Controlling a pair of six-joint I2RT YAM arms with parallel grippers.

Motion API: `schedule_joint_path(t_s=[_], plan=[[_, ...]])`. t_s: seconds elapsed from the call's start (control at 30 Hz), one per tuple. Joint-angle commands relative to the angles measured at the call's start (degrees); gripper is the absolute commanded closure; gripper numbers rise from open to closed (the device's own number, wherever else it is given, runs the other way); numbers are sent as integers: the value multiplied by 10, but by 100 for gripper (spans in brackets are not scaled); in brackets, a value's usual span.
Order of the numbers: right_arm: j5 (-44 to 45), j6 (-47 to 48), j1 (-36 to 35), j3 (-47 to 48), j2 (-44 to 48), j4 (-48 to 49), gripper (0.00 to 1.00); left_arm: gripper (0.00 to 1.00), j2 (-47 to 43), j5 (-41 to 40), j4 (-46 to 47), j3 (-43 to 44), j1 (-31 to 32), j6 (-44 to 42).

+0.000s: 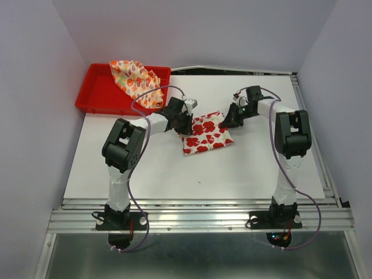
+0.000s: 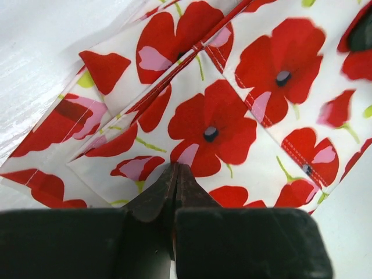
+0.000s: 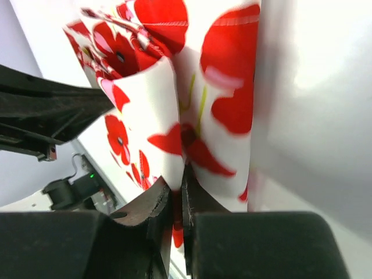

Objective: Fold and stack the skirts
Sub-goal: Fold the skirt, then neatly place the folded skirt to the corner

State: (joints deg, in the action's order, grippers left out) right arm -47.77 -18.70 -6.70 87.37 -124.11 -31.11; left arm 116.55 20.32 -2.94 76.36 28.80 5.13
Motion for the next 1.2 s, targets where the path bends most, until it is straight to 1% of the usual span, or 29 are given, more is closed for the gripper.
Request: schedule_joint_path(t_s=[0.0,0.17,0.2,0.3,0.5,0.57,0.67,0.7,0.77,0.8,0.83,0.87,0.9,0.93,1.0,1.03,1.07,1.1,1.13,1.17], plan=[[57,73,10,71,0,-56,87,95,46,-37,-75,-6,-8,-21],[111,112,10,79,19,-59,88,96,47,-39,-79,-2,-10,-28],[136,117,10,77,21,-59,89,96,47,-40,-80,0,-9,-30],[165,125,10,75,13,-59,89,96,54,-38,-86,8,-10,-33],[209,142,10,79,-26,-44,82,95,59,-34,-90,19,-10,-35],[211,143,10,76,-33,-36,80,90,54,-33,-89,25,-11,-41],[222,147,10,53,-20,-19,79,83,39,-26,-87,34,-11,-48],[234,148,10,46,-17,-7,79,77,32,-24,-88,46,-10,-51],[243,152,10,37,-10,-2,71,70,24,-19,-94,63,-10,-75],[244,152,10,35,-10,-1,68,63,7,-19,-93,77,-10,-78],[245,149,10,34,-8,-1,60,59,-3,-19,-91,82,-11,-81],[244,149,10,33,-2,-1,55,57,-14,-26,-88,86,-11,-85],[240,144,10,34,4,-1,47,49,-39,-33,-85,95,-10,-92],[239,141,10,35,10,-1,43,47,-53,-34,-82,99,-10,-96],[234,136,10,44,37,-2,36,24,-82,-51,-75,108,-10,-102],[235,133,10,48,49,-3,31,23,-112,-64,-73,112,-11,-112],[236,134,10,53,64,-3,28,9,-128,-75,-73,116,-12,-115],[241,136,10,63,92,-3,24,2,-158,-83,-70,121,-12,-119],[247,137,10,69,106,-3,20,1,-171,-102,-70,125,-13,-121],[254,139,10,75,120,-3,11,1,-185,-109,-71,128,-15,-121]])
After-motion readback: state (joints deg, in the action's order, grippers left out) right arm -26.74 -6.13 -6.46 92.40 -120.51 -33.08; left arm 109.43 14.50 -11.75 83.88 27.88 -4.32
